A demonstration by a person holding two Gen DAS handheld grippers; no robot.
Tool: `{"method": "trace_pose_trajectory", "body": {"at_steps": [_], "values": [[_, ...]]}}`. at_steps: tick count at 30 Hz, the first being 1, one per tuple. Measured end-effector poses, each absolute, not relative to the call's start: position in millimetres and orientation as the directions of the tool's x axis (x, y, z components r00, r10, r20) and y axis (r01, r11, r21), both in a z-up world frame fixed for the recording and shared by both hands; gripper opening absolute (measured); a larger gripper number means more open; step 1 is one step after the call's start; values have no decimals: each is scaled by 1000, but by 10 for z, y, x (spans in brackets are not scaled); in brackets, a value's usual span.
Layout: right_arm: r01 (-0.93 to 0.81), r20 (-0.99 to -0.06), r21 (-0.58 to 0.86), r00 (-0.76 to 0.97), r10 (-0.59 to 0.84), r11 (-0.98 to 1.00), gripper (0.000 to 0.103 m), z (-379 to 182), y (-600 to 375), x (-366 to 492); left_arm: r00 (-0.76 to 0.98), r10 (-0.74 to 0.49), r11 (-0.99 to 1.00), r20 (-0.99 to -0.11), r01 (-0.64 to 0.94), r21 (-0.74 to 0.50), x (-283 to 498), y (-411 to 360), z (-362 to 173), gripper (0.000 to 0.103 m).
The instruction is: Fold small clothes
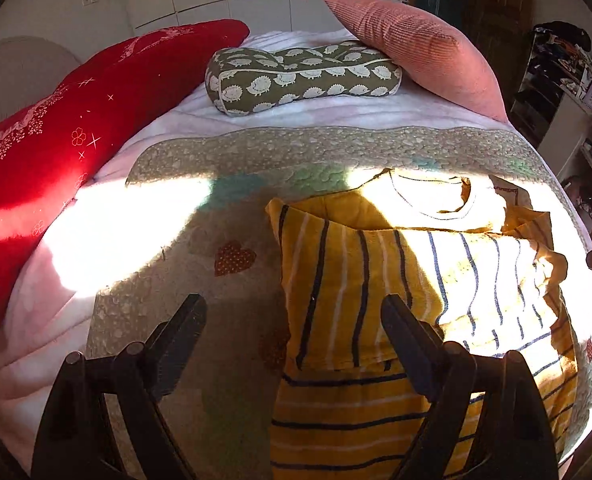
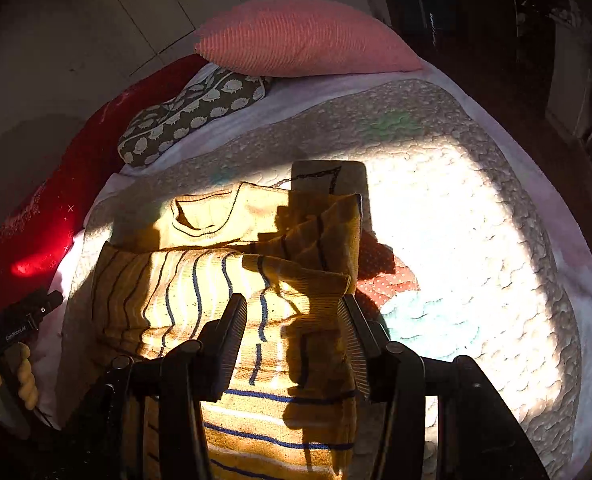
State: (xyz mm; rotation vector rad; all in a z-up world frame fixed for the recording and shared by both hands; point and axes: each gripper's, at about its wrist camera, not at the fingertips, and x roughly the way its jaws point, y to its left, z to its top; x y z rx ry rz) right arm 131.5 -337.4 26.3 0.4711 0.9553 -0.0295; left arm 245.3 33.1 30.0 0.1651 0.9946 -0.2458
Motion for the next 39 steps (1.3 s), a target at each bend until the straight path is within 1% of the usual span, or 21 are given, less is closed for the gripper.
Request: {"method": "trace_pose_trajectory", "body": {"at_steps": [2,4,9,13,18,22,26,34,38,39], "values": [[222,-767,446,593,243,867,51,187,-3388,1183,487,-174,958,-856,285,-33,2371,449,207,88],[219,-767,463,584,265,859,51,79,-3360,946,465,-185,959,-866,278,-56,2226,589,99,88],[216,-825,422,494,274,880,51,-239,-3160,225,409,-220,964,-886,231,-132,1669,986,-151,88],[210,-834,408,481,269,889,51,-352,-2987,-221,376,-233,967,-897,188,-173,1202,1167,-315,88],[221,-804,489,489,338,844,51,-496,-2894,-597,300,-328,941,-896,191,-280,710,1157,-518,88],[217,-760,549,531,375,807,51,-491,-2842,-914,317,-352,933,-881,195,-303,403,1134,-538,88],[203,-727,614,522,447,762,51,-571,-2742,-1164,290,-413,910,-863,181,-374,167,1176,-588,88],[193,-687,665,535,491,721,51,-742,-2501,-1492,297,-407,910,-864,215,-354,-254,1066,-660,88],[189,-674,691,516,529,697,51,-864,-2383,-1463,293,-349,928,-890,240,-285,-319,893,-700,88],[191,-674,694,512,533,694,46,-896,-2357,-1452,293,-341,932,-893,232,-280,-306,886,-699,82]]}}
